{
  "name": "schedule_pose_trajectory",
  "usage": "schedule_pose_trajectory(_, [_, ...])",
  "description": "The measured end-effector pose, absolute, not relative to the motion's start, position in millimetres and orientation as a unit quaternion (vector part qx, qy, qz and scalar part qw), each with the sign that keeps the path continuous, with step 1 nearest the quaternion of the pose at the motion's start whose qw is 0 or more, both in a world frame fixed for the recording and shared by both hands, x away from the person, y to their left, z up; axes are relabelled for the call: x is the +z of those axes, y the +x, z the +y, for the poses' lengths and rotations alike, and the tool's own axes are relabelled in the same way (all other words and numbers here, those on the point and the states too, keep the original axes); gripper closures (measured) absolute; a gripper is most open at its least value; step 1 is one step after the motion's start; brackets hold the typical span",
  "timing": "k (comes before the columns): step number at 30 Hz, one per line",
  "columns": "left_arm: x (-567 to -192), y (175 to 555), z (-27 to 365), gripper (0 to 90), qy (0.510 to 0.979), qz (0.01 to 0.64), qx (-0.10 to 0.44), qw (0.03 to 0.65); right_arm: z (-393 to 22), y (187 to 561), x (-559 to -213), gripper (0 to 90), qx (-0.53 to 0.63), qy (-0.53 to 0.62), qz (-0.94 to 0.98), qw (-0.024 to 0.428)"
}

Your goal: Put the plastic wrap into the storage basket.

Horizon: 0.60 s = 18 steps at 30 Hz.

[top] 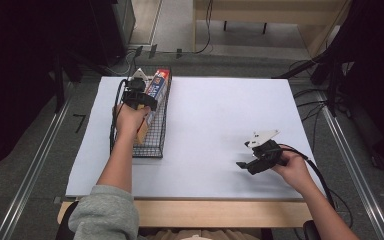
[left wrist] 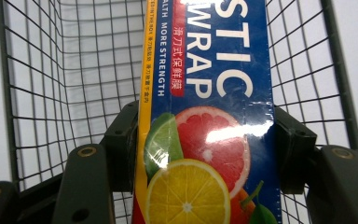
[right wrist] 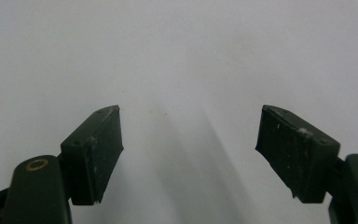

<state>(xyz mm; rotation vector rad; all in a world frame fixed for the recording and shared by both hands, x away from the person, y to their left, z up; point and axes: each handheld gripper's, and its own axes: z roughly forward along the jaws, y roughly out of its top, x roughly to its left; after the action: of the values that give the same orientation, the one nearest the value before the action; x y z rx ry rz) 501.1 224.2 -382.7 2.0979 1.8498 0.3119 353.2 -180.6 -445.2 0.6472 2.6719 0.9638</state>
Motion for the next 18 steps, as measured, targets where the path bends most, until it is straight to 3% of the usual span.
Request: schedule_pose_trajectory(18, [-389,499,209,35.8,0.752,0.634,0.091,0.157,-181,354,-446,23.4,0.328,0.219,0.912,0.112])
